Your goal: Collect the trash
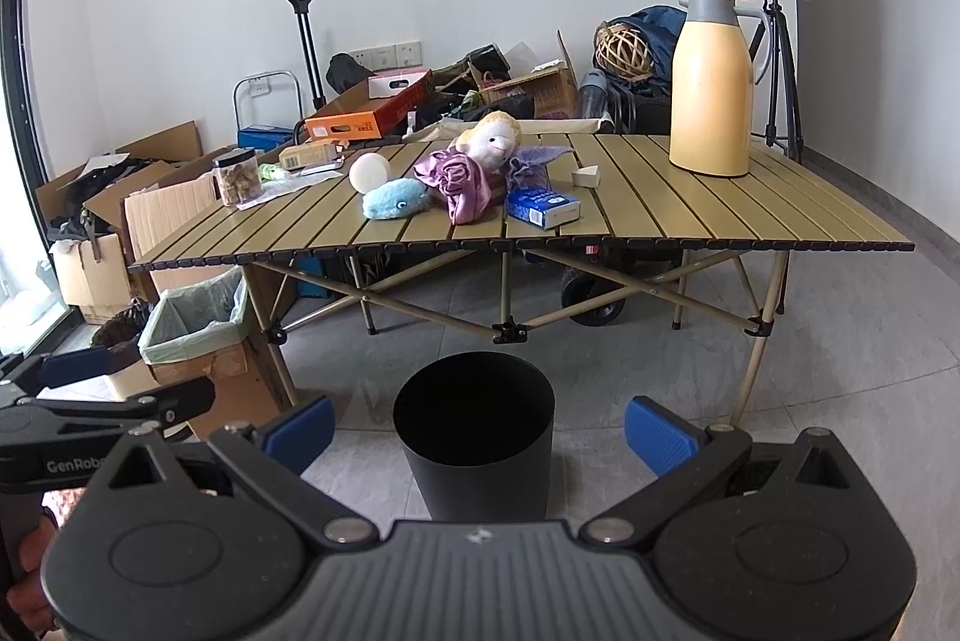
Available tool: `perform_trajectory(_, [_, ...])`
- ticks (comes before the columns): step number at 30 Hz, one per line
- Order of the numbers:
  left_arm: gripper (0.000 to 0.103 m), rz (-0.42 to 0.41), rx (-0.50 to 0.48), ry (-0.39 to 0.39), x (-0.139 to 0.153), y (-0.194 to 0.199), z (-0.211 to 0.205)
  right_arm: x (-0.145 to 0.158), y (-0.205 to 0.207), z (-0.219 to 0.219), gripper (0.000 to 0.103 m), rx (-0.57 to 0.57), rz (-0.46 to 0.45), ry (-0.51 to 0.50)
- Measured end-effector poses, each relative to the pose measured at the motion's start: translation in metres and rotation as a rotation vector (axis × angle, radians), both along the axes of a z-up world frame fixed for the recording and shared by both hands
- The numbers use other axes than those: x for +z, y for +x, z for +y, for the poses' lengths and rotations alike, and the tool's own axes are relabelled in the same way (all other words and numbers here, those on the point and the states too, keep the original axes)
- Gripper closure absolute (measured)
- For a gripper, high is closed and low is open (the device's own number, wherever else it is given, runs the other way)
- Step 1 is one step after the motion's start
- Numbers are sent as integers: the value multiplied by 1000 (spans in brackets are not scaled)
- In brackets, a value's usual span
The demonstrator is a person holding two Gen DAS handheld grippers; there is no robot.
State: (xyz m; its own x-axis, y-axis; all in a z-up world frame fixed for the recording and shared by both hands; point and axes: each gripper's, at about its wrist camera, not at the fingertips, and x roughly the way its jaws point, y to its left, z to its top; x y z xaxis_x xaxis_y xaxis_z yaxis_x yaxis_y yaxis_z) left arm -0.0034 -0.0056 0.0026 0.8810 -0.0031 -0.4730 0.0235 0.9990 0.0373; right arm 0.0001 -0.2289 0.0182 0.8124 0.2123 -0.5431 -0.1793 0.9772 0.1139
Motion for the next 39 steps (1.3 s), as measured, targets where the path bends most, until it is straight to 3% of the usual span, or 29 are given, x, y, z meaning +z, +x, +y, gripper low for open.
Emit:
perform_trajectory(26, [0,-16,8,-5,5,-3,7,9,0,3,0,13,-43,-10])
perform_trajectory(39, [0,-51,7,13,9,24,3,8,26,0,0,21,-74,-2])
